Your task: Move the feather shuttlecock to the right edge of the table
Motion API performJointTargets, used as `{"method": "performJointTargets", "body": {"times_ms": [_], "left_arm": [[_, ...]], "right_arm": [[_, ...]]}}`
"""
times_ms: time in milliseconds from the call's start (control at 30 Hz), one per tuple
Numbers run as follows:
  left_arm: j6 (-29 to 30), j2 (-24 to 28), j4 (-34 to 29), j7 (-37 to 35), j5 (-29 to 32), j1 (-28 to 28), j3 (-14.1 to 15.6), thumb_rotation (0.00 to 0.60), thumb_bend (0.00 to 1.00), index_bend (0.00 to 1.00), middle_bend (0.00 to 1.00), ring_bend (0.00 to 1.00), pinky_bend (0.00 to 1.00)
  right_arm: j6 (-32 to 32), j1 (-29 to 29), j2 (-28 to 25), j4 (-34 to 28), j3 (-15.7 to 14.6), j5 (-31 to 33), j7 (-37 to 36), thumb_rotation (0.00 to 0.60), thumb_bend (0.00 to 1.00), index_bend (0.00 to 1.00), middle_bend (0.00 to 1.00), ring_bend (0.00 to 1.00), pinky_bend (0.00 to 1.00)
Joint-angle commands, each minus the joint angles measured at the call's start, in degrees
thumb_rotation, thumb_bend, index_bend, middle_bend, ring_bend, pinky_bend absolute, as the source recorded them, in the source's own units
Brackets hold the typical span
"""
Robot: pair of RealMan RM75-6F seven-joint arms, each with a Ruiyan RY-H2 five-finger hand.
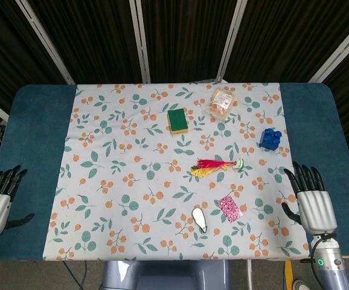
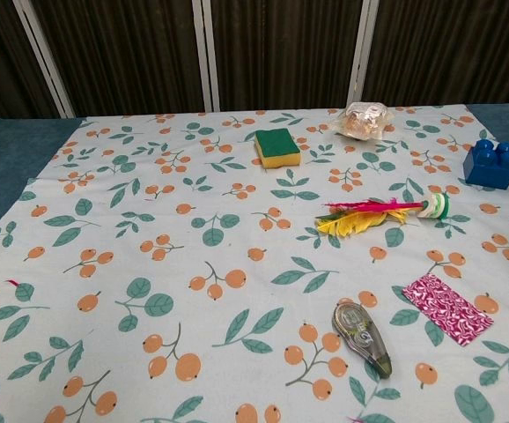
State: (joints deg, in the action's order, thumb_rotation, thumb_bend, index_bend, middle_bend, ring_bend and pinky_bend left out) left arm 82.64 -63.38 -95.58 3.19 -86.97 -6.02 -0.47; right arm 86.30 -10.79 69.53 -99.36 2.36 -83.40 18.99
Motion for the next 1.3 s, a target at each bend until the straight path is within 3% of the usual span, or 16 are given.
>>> {"method": "performJointTargets", "body": {"times_ms": [33, 433, 767, 900, 1067, 1300], "left_arm": [[0.1, 0.1, 0.0, -0.2, -0.1, 0.1, 0.1, 0.6, 0.08, 0.0, 0.0, 0.0, 0.0], [0.4, 0.5, -0.1, -1.4, -0.4, 0.2, 0.1, 0.6, 0.08, 0.0, 0.0, 0.0, 0.0], [-0.3, 0.5, -0.2, -2.0, -0.1, -0.1, 0.1, 0.6, 0.08, 0.0, 0.0, 0.0, 0.0], [0.0, 0.7, -0.3, -2.4, -0.8, -0.1, 0.3, 0.6, 0.08, 0.0, 0.0, 0.0, 0.0], [-0.3, 0.8, -0.4, -3.0, -0.4, -0.1, 0.3, 0.6, 0.08, 0.0, 0.0, 0.0, 0.0], [-0.8, 1.2, -0.9, -4.5, 0.2, -0.2, 0.2, 0.6, 0.08, 0.0, 0.0, 0.0, 0.0]], "right_arm": [[-0.1, 0.1, 0.2, 0.1, 0.1, -0.1, 0.3, 0.6, 0.18, 0.12, 0.0, 0.0, 0.0], [-2.7, -1.7, 1.6, -2.5, 2.0, 0.1, 1.7, 0.6, 0.18, 0.13, 0.0, 0.0, 0.0], [-12.8, -10.9, 10.1, -3.0, 10.8, 13.2, 8.7, 0.6, 0.18, 0.15, 0.0, 0.0, 0.0], [-15.0, -15.6, 16.3, 0.2, 13.8, 18.7, 13.3, 0.6, 0.18, 0.16, 0.0, 0.0, 0.0], [-15.8, -19.6, 23.4, 5.5, 15.4, 21.6, 15.5, 0.6, 0.18, 0.21, 0.01, 0.0, 0.0], [-16.7, -24.4, 34.4, 19.2, 17.0, 23.8, 14.4, 0.6, 0.18, 0.24, 0.03, 0.0, 0.0]]}}
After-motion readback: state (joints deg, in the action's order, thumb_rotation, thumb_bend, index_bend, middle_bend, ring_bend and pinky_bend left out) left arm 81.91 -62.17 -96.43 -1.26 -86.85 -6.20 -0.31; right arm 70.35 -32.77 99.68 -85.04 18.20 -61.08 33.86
